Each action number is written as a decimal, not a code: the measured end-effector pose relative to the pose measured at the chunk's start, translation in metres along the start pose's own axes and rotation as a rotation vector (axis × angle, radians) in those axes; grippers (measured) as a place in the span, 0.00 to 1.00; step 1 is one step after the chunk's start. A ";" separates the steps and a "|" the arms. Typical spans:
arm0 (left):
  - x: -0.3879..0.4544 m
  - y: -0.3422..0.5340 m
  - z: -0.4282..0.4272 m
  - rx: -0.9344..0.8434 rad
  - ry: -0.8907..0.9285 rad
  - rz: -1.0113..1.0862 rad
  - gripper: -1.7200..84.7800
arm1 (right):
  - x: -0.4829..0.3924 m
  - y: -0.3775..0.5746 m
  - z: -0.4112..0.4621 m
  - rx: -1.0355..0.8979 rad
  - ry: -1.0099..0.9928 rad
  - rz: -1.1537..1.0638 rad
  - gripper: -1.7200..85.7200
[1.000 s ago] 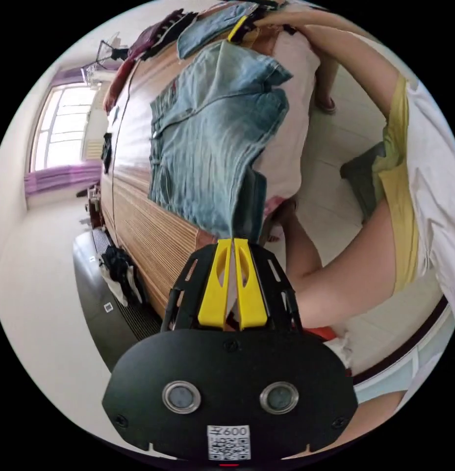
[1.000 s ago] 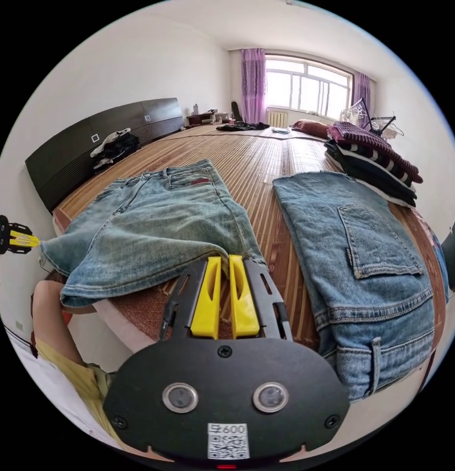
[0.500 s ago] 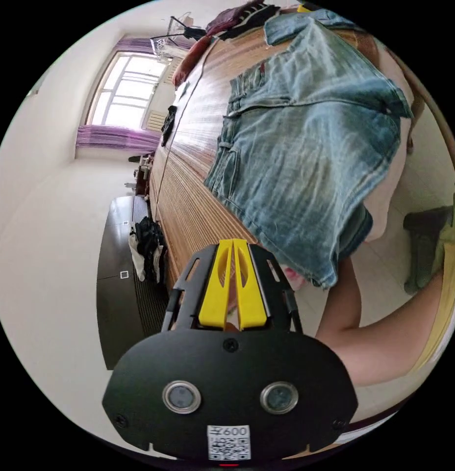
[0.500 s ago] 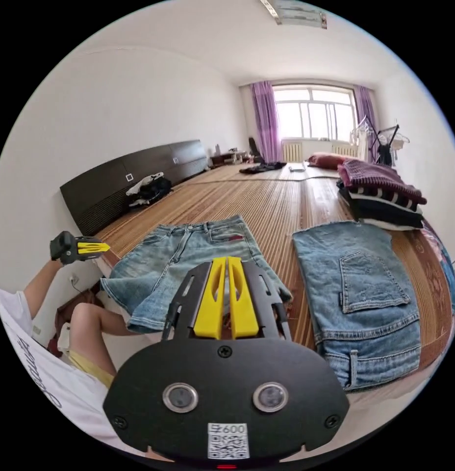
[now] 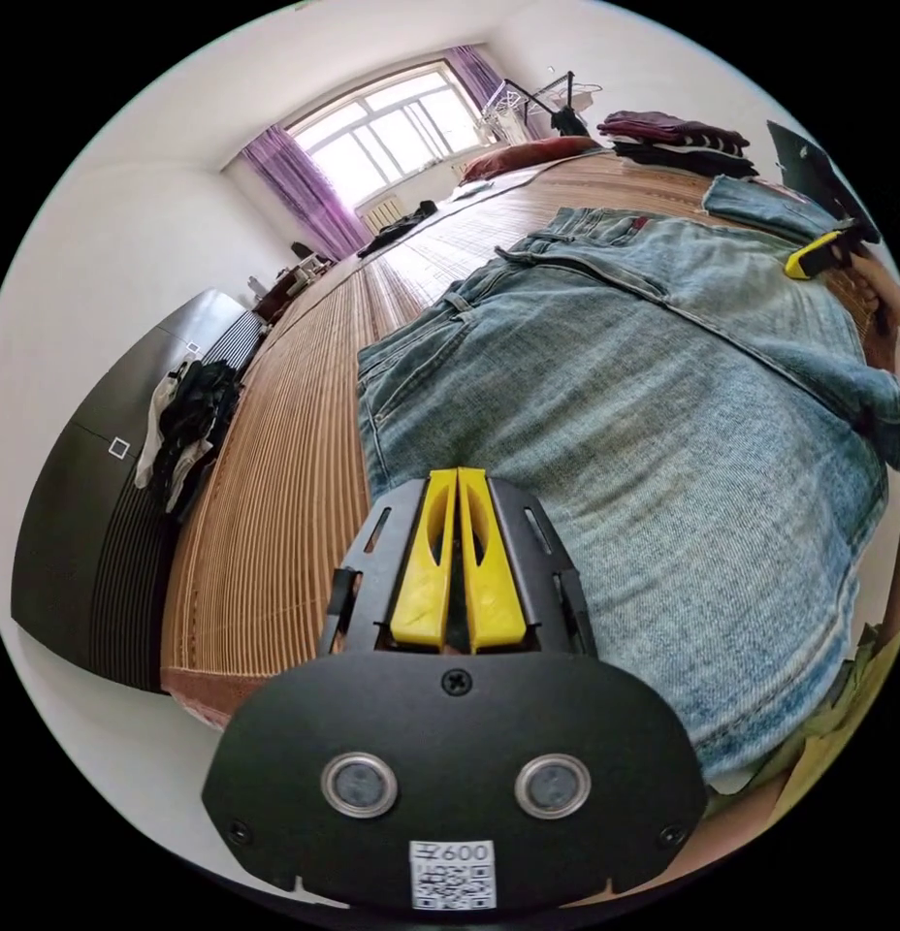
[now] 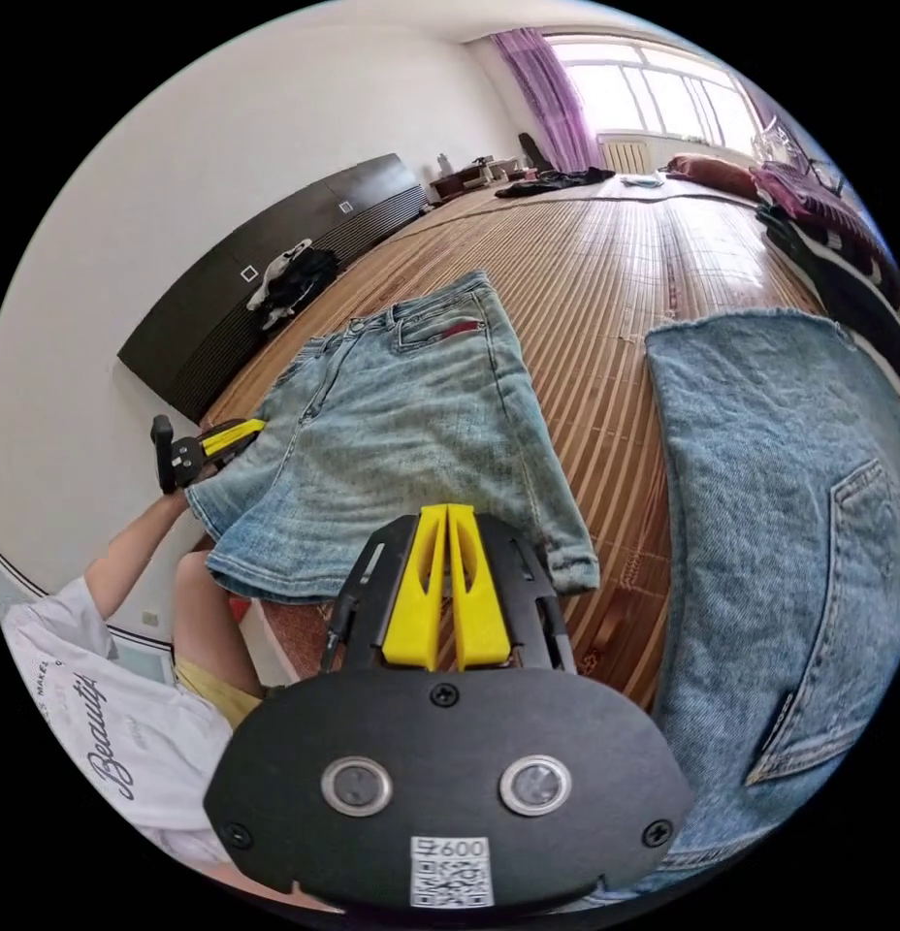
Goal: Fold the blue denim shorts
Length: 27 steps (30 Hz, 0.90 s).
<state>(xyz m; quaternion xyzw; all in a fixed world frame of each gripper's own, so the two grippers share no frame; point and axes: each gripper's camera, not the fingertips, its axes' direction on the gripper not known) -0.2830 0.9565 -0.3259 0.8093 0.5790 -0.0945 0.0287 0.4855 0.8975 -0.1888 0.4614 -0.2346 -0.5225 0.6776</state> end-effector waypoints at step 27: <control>-0.047 -0.029 0.143 -0.356 -0.301 0.302 0.02 | -0.185 0.118 0.205 -0.018 0.794 -0.591 0.01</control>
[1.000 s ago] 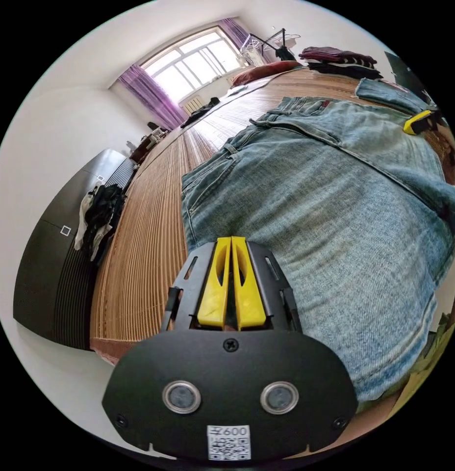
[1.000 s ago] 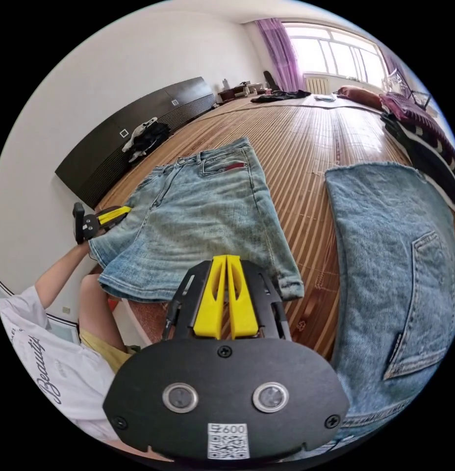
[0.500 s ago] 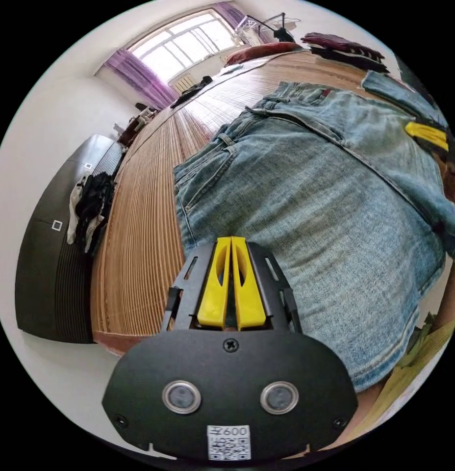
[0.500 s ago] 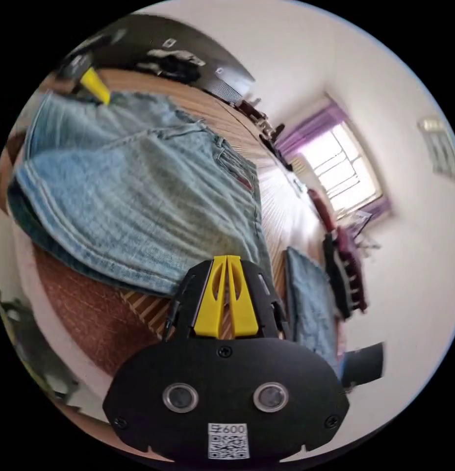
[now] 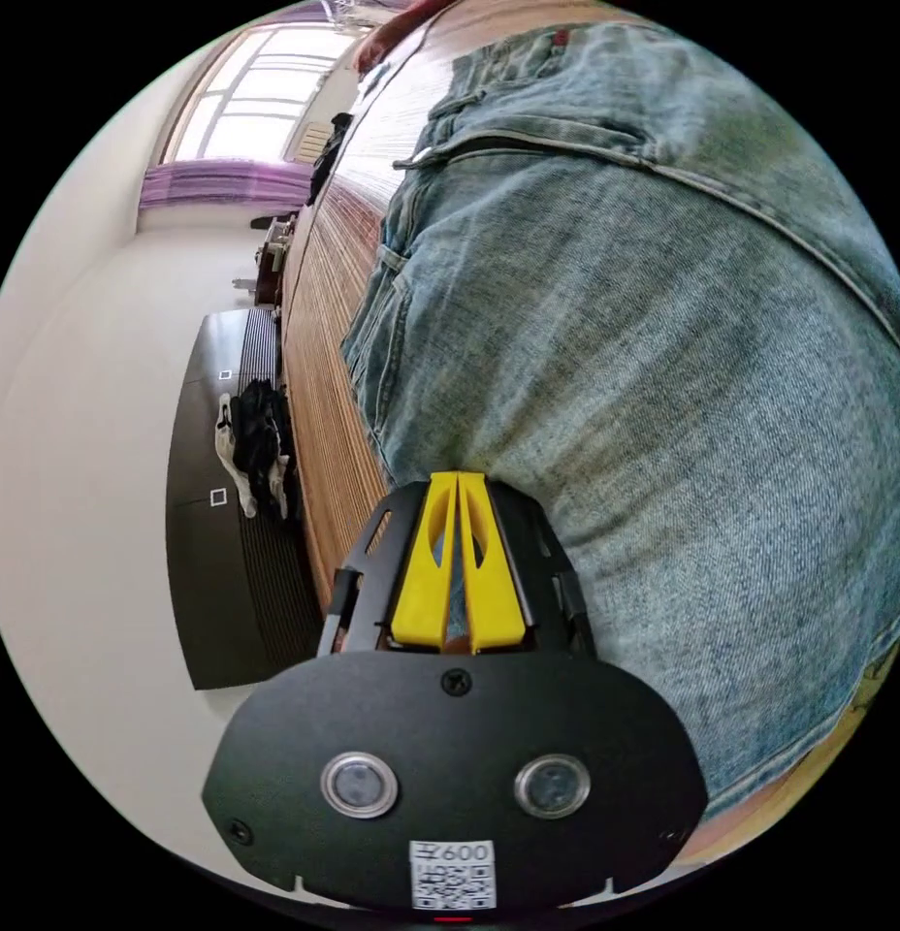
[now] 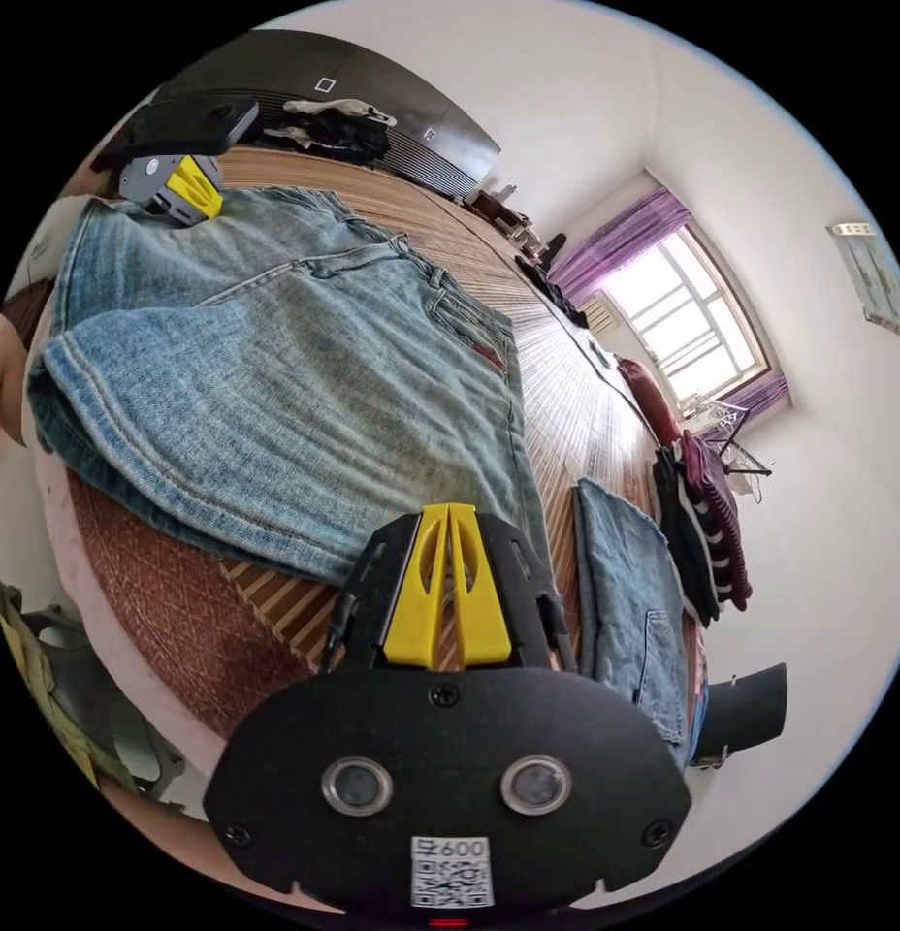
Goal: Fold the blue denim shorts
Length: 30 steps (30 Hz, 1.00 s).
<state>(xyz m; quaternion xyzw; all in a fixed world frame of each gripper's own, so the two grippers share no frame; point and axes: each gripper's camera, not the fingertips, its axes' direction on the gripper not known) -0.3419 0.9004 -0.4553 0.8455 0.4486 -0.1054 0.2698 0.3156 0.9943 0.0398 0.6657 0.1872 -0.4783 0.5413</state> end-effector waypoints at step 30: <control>0.121 0.114 0.099 0.341 -0.527 -0.054 0.03 | 0.177 0.074 -0.005 0.123 -0.387 0.224 0.01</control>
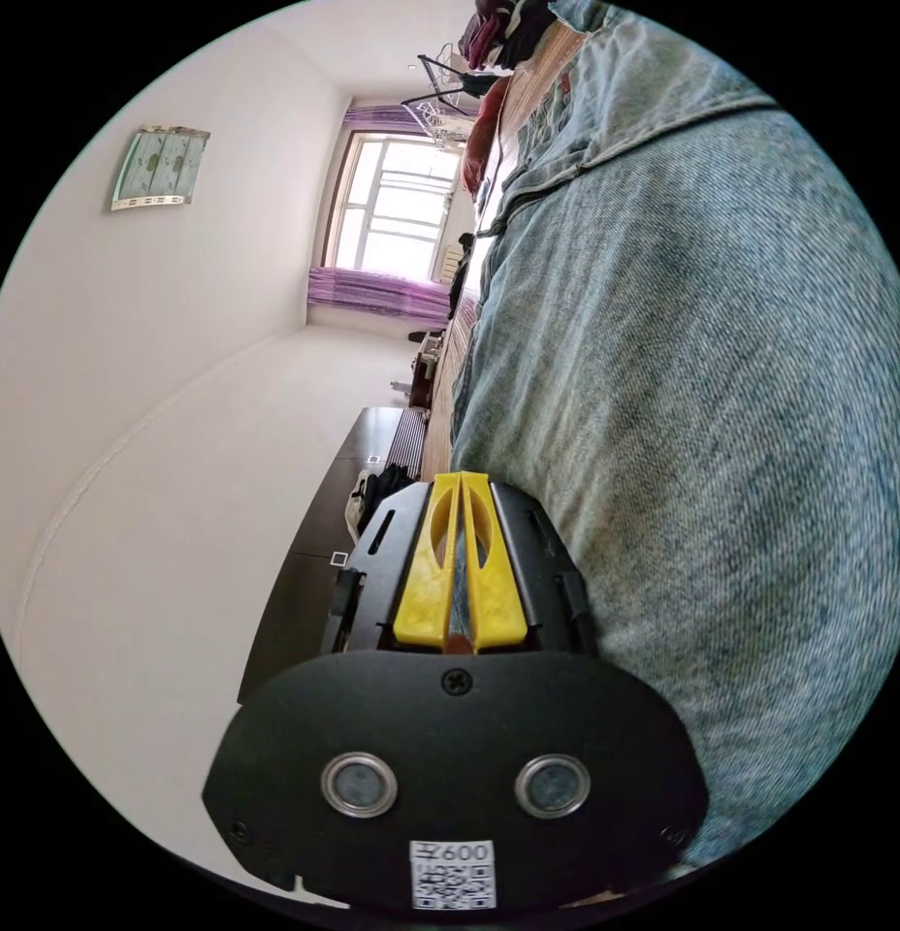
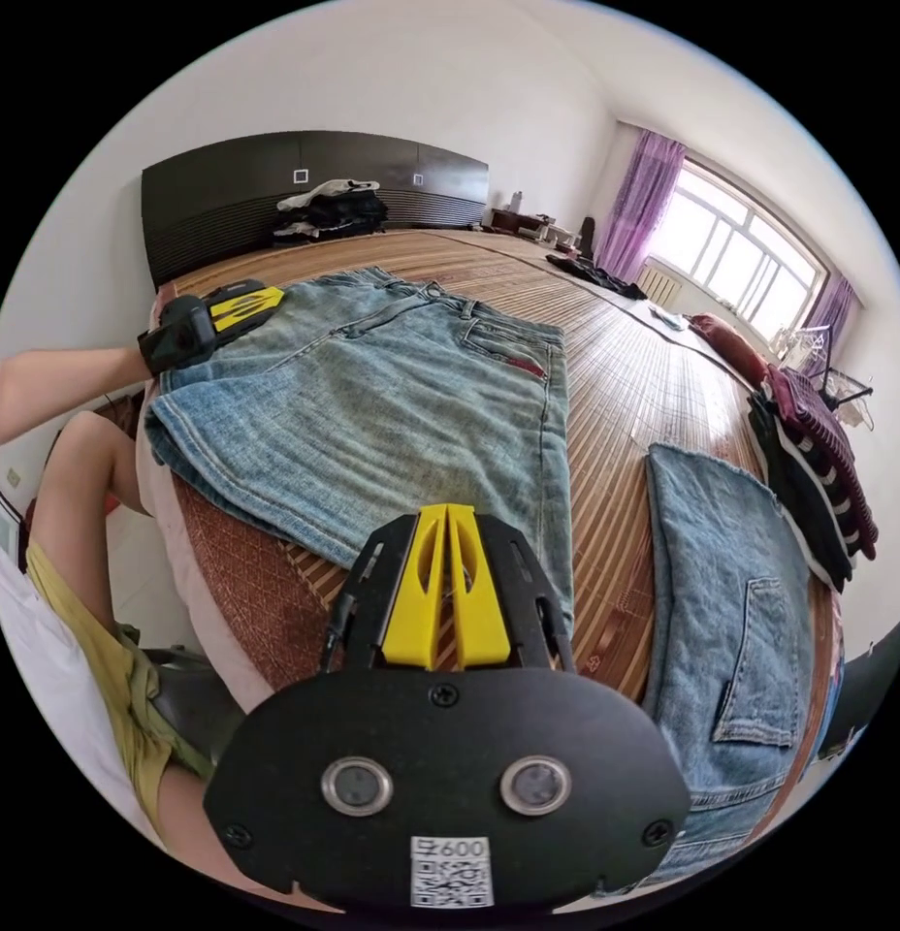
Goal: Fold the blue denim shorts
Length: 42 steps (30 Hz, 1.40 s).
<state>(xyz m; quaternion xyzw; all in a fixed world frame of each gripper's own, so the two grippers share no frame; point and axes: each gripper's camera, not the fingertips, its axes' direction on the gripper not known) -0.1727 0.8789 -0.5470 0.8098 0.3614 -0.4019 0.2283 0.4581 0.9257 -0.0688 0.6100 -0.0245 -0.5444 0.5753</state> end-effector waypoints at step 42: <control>-0.173 0.050 -0.449 0.342 1.108 -0.532 0.15 | 0.096 0.094 -0.143 0.257 -0.068 0.270 0.02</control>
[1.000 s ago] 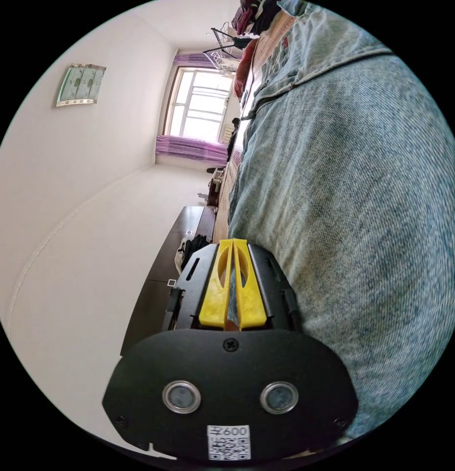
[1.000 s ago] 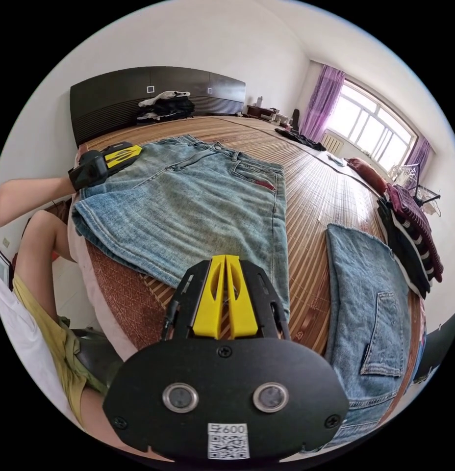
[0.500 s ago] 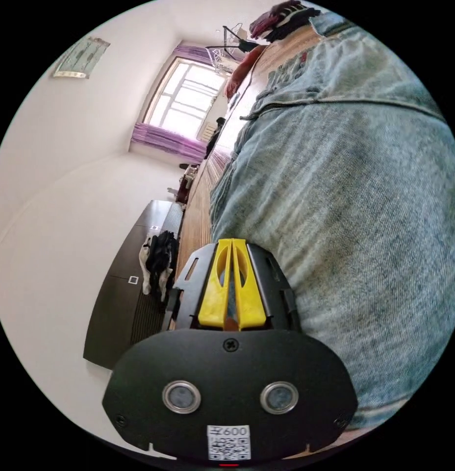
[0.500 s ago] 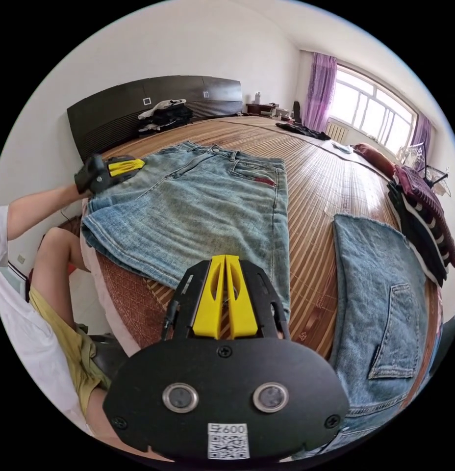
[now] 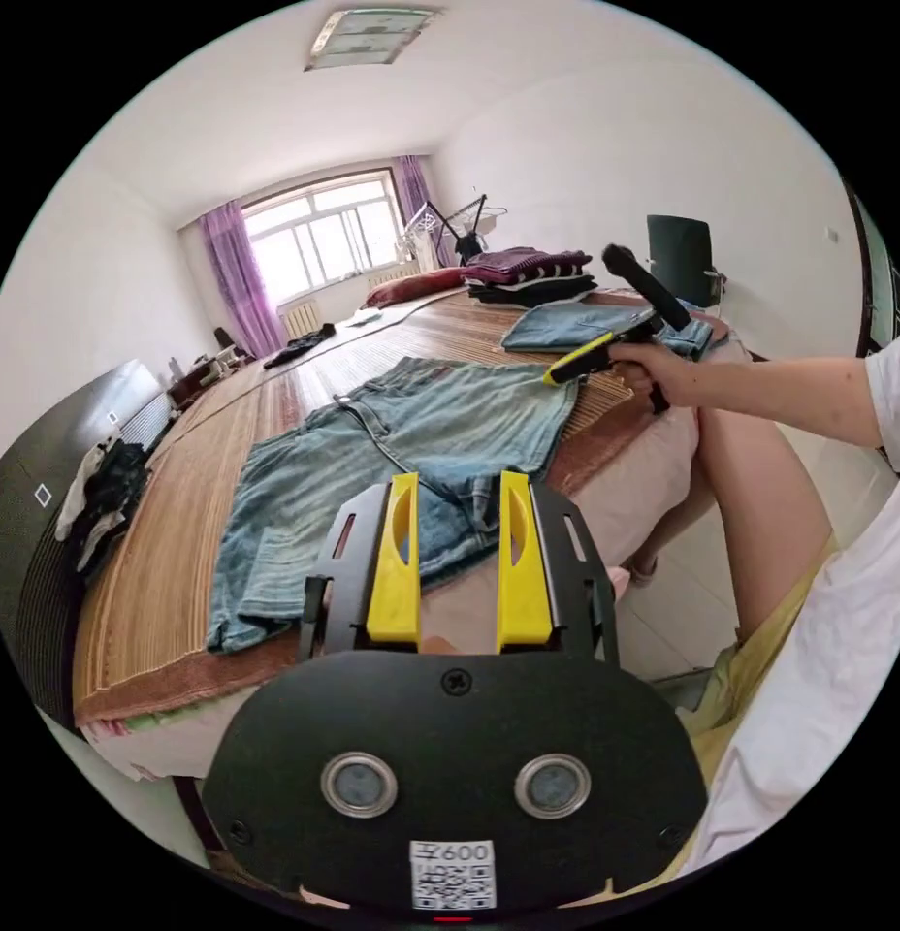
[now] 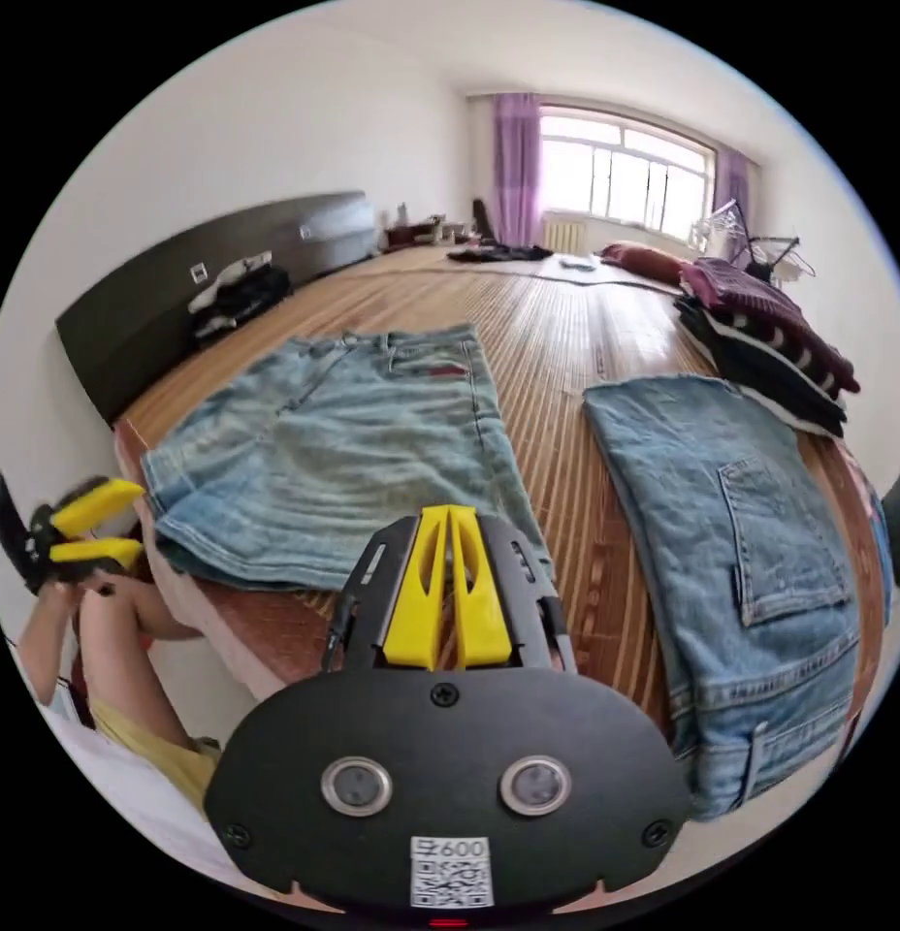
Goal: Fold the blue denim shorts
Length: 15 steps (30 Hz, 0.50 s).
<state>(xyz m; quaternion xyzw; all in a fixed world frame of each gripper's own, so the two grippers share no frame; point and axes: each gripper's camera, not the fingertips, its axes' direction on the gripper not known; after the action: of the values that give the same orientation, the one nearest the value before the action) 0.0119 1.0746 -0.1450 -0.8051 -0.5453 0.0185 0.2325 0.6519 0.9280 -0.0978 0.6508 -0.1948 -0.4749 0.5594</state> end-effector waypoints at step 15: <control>0.060 -0.053 -0.067 0.075 -0.024 -0.074 0.06 | -0.251 0.087 0.067 0.114 0.189 -0.602 0.08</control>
<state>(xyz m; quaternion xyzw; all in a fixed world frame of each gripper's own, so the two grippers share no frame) 0.0092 1.1202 -0.0507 -0.7748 -0.5764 0.0402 0.2565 0.5016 1.0626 0.0871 0.7507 0.0330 -0.5448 0.3722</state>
